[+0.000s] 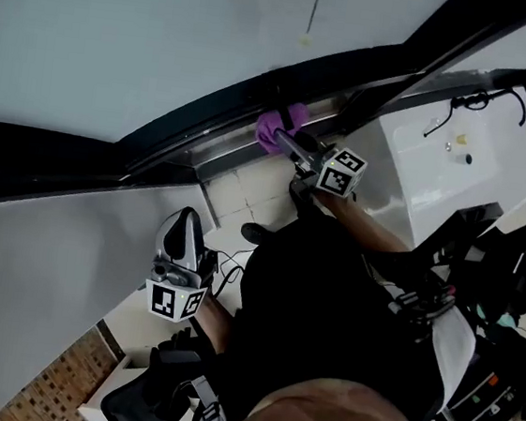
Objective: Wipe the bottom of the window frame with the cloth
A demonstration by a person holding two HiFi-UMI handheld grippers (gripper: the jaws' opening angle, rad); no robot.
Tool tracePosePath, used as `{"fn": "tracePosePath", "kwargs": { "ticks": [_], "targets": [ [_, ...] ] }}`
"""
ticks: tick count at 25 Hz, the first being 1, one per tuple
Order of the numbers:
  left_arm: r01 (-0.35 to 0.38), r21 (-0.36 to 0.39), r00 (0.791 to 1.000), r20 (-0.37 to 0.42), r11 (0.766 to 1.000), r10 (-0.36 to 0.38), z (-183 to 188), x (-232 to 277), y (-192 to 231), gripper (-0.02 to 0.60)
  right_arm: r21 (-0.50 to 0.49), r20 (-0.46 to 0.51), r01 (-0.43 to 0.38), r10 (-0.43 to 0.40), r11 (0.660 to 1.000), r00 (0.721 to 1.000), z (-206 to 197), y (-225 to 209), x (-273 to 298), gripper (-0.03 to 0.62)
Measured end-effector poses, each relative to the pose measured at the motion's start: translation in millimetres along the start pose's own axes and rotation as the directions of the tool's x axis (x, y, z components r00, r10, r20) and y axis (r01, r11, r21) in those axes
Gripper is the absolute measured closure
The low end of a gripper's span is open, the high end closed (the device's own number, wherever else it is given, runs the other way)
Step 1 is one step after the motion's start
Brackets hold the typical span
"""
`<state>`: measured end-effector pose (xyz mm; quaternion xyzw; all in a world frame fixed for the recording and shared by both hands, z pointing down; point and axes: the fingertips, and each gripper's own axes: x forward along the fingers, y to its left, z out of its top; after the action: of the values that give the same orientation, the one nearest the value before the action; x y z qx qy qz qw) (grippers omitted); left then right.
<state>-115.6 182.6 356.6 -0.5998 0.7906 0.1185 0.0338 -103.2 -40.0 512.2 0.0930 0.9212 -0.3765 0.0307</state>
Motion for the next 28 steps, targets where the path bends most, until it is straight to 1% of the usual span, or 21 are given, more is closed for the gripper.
{"fn": "tracePosePath", "kwargs": {
  "ticks": [1,2,3,4,5,6,7,8,9,11,12,13,15,17,20,22,23,25,26,27,28],
  "targets": [
    [0.008,0.004,1.000,-0.014,1.000,-0.008,-2,7,-5,0.581,-0.149,0.031,0.030,-0.026,0.988,0.999,15,-3,11,0.531],
    [0.015,0.003,0.999,-0.029,1.000,-0.015,-6,14,-11,0.581,-0.291,0.046,0.069,-0.058,0.954,0.997,26,-7,20,0.531],
    [0.020,0.001,0.999,-0.045,1.000,-0.020,-9,19,-17,0.581,-0.418,0.052,0.110,-0.097,0.902,0.994,33,-11,28,0.531],
    [0.024,-0.002,0.998,-0.059,1.000,-0.024,-12,23,-23,0.581,-0.517,0.055,0.144,-0.135,0.844,0.989,37,-15,36,0.531],
    [0.026,-0.004,0.997,-0.068,1.000,-0.027,-14,25,-28,0.581,-0.588,0.056,0.164,-0.163,0.792,0.985,39,-17,41,0.531],
    [0.028,-0.005,0.997,-0.074,1.000,-0.028,-14,27,-33,0.581,-0.636,0.057,0.172,-0.177,0.752,0.983,40,-16,44,0.531],
    [0.029,-0.004,0.996,-0.079,1.000,-0.029,-14,27,-37,0.581,-0.669,0.057,0.169,-0.177,0.724,0.983,39,-13,45,0.531],
    [0.029,-0.002,0.996,-0.083,1.000,-0.029,-13,27,-39,0.581,-0.689,0.057,0.159,-0.167,0.707,0.984,38,-10,44,0.531],
    [0.028,0.000,0.996,-0.086,1.000,-0.028,-13,26,-39,0.581,-0.701,0.054,0.145,-0.151,0.698,0.987,36,-7,43,0.532],
    [0.027,0.005,0.996,-0.088,1.000,-0.026,-12,26,-36,0.581,-0.704,0.040,0.107,-0.112,0.702,0.993,34,-2,42,0.531],
    [0.027,0.006,0.996,-0.088,1.000,-0.026,-13,26,-34,0.581,-0.697,0.029,0.085,-0.091,0.711,0.995,33,1,40,0.532],
    [0.027,0.006,0.996,-0.089,1.000,-0.027,-14,26,-32,0.581,-0.681,0.019,0.064,-0.070,0.729,0.997,31,5,37,0.533],
    [0.031,0.002,0.995,-0.094,1.000,-0.031,-18,28,-30,0.581,-0.626,0.007,0.027,-0.029,0.780,1.000,26,15,27,0.533],
    [0.045,-0.005,0.994,-0.098,0.999,-0.045,-21,34,-29,0.581,-0.568,-0.002,0.003,-0.005,0.823,1.000,22,22,13,0.532],
    [0.076,-0.012,0.992,-0.101,0.997,-0.077,-25,43,-30,0.581,-0.482,-0.001,-0.026,0.029,0.876,1.000,19,30,-9,0.531],
    [0.091,-0.015,0.990,-0.104,0.996,-0.092,-26,47,-31,0.581,-0.402,-0.004,-0.087,0.093,0.911,0.996,18,42,-25,0.531],
    [0.096,-0.015,0.990,-0.105,0.995,-0.097,-26,48,-32,0.581,-0.375,-0.011,-0.141,0.148,0.916,0.989,20,55,-36,0.531],
    [0.101,-0.015,0.989,-0.107,0.995,-0.102,-27,49,-32,0.581,-0.370,-0.025,-0.247,0.257,0.895,0.966,29,83,-56,0.531],
    [0.099,-0.015,0.989,-0.106,0.995,-0.101,-27,49,-30,0.581,-0.384,-0.024,-0.256,0.268,0.887,0.963,38,89,-61,0.531],
    [0.097,-0.017,0.990,-0.105,0.995,-0.098,-28,48,-29,0.581,-0.411,-0.019,-0.219,0.232,0.885,0.973,49,85,-60,0.531],
    [0.094,-0.018,0.990,-0.103,0.995,-0.096,-28,48,-28,0.581,-0.459,-0.020,-0.144,0.152,0.877,0.988,61,72,-53,0.531]
  ]
}}
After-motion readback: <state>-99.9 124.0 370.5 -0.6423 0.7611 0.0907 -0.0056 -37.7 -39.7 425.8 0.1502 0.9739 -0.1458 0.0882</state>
